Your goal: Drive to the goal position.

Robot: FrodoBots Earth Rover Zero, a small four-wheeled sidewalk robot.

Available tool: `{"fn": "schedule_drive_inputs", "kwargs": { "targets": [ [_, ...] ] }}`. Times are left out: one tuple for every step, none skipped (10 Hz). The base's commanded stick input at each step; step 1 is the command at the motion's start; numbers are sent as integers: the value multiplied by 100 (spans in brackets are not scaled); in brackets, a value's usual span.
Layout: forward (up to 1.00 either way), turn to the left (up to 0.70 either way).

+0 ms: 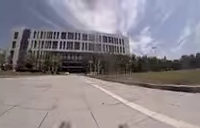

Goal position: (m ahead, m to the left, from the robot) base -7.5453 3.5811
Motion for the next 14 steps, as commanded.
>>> {"fn": "schedule_drive_inputs", "kwargs": {
  "targets": [
    [70, 0],
    [70, 0],
    [70, 0],
    [70, 0],
    [70, 0],
    [70, 0],
    [70, 0],
    [70, 0],
    [70, 0],
    [70, 0],
    [70, 0],
    [70, 0],
    [70, 3],
    [70, 14]
  ]
}}
